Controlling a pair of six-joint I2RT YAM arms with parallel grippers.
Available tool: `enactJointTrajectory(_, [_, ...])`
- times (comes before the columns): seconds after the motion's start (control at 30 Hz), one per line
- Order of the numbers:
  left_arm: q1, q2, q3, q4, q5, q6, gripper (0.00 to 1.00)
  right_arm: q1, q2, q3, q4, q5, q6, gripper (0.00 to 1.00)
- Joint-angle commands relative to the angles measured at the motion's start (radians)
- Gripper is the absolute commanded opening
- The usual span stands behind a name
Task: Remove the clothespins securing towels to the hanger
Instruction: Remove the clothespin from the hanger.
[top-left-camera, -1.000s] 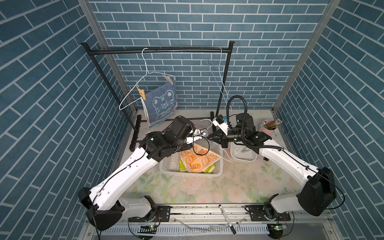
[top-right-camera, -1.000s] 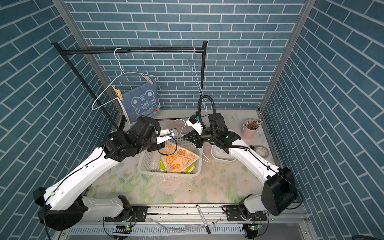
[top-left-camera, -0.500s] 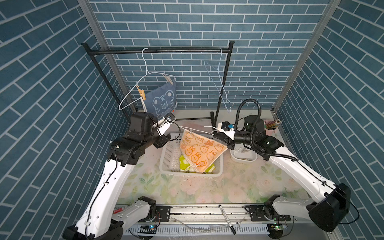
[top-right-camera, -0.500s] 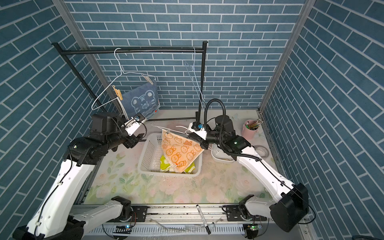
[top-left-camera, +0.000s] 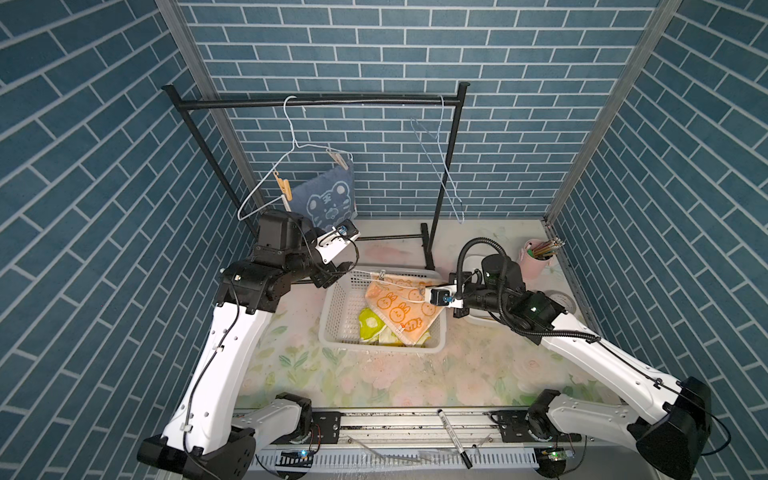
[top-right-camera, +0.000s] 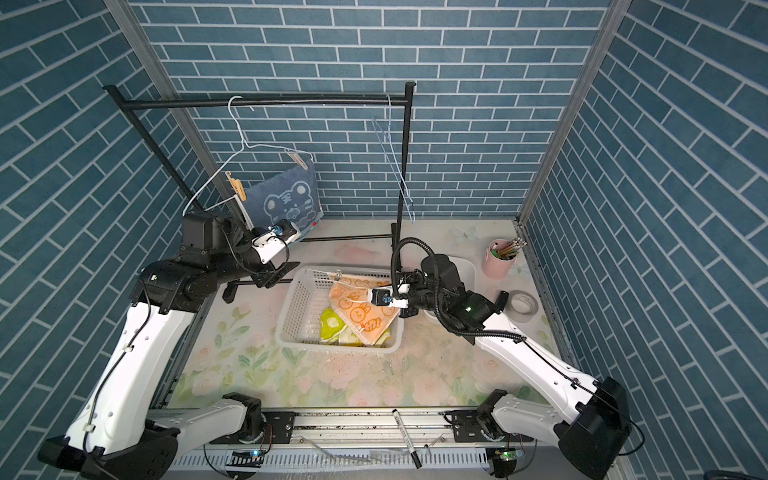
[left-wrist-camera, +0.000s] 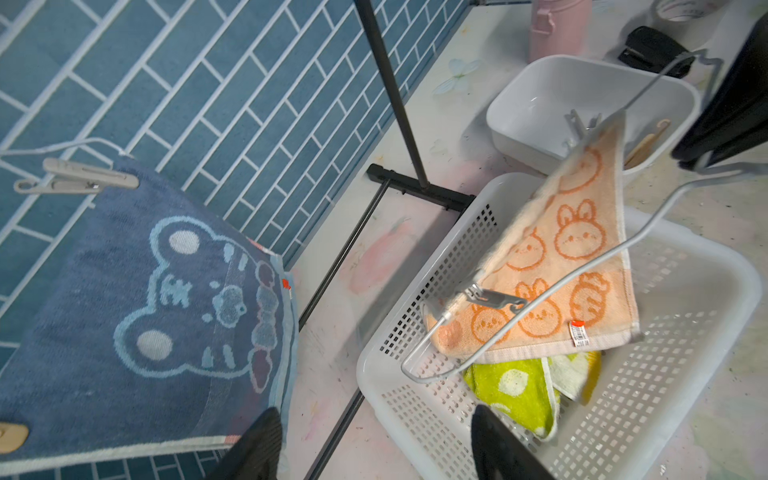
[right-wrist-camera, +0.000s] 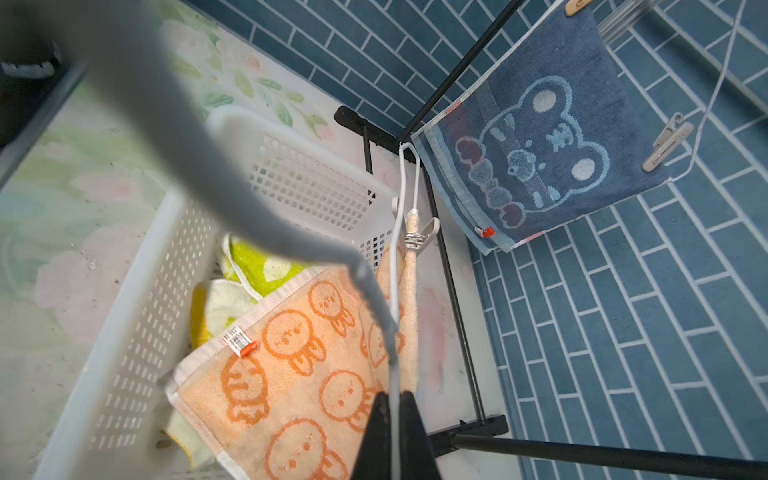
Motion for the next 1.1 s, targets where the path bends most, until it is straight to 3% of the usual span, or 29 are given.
enactJointTrajectory(0.0, [0.005,-0.013,-0.021,0.014,0.142,0.092,0.73,0.032,-0.023,-0.035,0.095,0.113,-0.201,0.00])
enactJointTrajectory(0.23, [0.004,-0.004,-0.076,0.013,0.155,0.170,0.73,0.080,-0.010,-0.088,0.181,0.187,-0.321,0.00])
enactJointTrajectory(0.5, [-0.024,0.014,-0.176,0.000,0.161,0.299,0.74,0.117,0.020,-0.112,0.247,0.226,-0.367,0.00])
enactJointTrajectory(1.07, [-0.067,0.313,-0.028,-0.116,0.070,0.409,0.74,0.166,0.035,-0.120,0.260,0.256,-0.410,0.00])
